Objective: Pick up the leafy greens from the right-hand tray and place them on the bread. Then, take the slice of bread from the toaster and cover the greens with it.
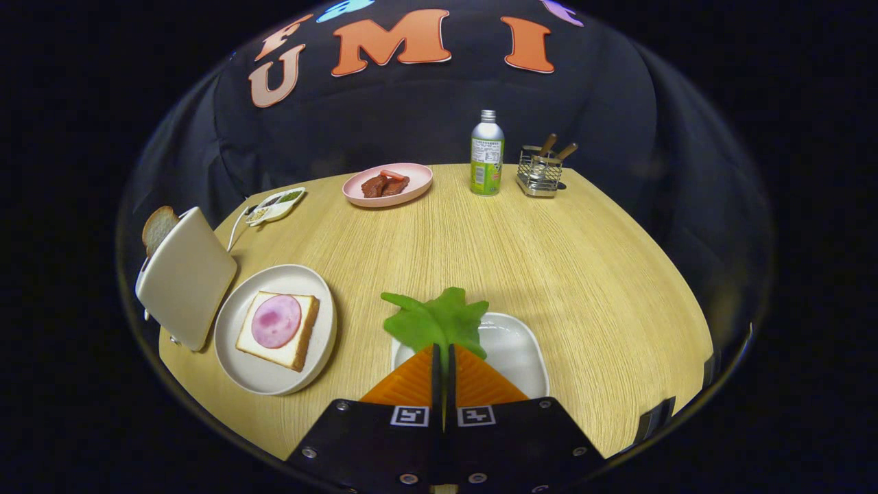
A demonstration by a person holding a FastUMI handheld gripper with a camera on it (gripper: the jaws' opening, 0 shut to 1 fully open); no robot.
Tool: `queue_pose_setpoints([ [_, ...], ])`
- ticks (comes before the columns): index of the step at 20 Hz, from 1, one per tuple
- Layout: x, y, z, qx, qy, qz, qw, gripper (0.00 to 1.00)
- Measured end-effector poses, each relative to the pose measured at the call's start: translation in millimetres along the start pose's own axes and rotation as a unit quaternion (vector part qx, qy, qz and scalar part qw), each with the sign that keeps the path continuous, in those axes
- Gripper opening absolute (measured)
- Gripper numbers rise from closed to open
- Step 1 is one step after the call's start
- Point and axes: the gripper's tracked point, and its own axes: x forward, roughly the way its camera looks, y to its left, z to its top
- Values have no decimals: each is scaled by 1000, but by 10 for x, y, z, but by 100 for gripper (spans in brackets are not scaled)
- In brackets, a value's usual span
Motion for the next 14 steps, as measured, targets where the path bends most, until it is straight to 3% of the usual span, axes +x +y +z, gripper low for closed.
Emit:
queue_pose_setpoints([
  [14,-219,987,407,-37,-35,51,997,1],
])
